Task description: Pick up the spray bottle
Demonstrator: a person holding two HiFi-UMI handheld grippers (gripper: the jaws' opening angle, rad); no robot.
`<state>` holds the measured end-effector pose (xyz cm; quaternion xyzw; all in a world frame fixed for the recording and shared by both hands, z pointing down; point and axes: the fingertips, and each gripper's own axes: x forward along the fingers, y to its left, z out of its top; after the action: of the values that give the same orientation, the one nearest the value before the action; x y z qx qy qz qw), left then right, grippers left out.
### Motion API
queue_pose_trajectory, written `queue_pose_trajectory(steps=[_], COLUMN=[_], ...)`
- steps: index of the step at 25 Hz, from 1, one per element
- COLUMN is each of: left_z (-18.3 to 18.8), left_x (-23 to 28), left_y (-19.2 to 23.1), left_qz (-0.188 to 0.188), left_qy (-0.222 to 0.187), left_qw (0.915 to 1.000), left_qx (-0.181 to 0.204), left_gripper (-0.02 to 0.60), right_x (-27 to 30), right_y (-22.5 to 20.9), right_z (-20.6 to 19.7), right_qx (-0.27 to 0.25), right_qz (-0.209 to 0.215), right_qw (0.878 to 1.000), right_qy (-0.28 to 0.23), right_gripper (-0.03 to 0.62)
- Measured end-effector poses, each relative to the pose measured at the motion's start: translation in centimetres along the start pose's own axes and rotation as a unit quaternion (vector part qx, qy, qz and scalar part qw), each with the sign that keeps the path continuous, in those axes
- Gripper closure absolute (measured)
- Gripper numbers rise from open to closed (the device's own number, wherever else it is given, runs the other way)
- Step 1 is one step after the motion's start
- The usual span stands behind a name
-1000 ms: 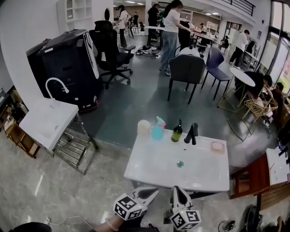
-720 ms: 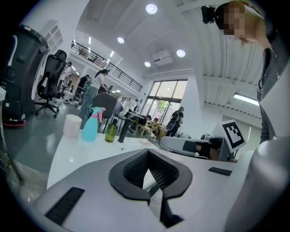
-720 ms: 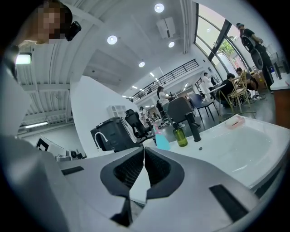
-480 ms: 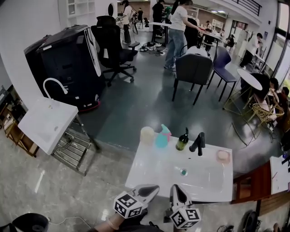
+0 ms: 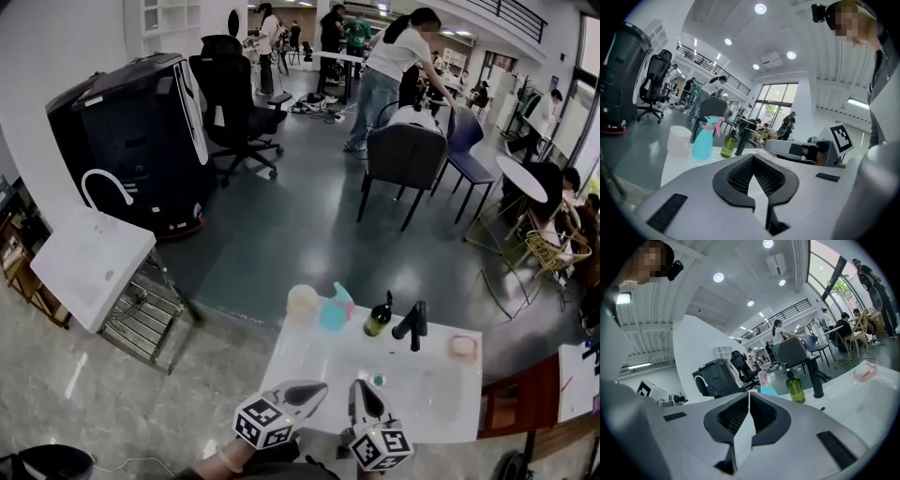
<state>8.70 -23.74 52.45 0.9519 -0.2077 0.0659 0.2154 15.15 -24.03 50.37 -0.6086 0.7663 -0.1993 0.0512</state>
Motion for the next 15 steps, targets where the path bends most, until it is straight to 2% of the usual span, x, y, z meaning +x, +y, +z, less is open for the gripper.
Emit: queue_pose_trajectory(steps=[8,15], left_z=[1.7,3.5], left_x=[1.8,2.4], left_y=[1.0,2.4], left_qz=[-0.008,0.011], left_qy=[-0.004,-0.023], left_qw=[0.9999,0.9996], left_qx=[0.014,0.009], left_gripper=[0.577,0.577], right_x=[2.5,3.5], right_y=[-1.6,-0.7], right_z=[1.9,4.8], right_qx=[-0.007,-0.045], right_qz=[0.007,0.030], right_qw=[1.000,0.997], right_qy=[-0.018,-0.047], right_gripper=[0.583,0.582])
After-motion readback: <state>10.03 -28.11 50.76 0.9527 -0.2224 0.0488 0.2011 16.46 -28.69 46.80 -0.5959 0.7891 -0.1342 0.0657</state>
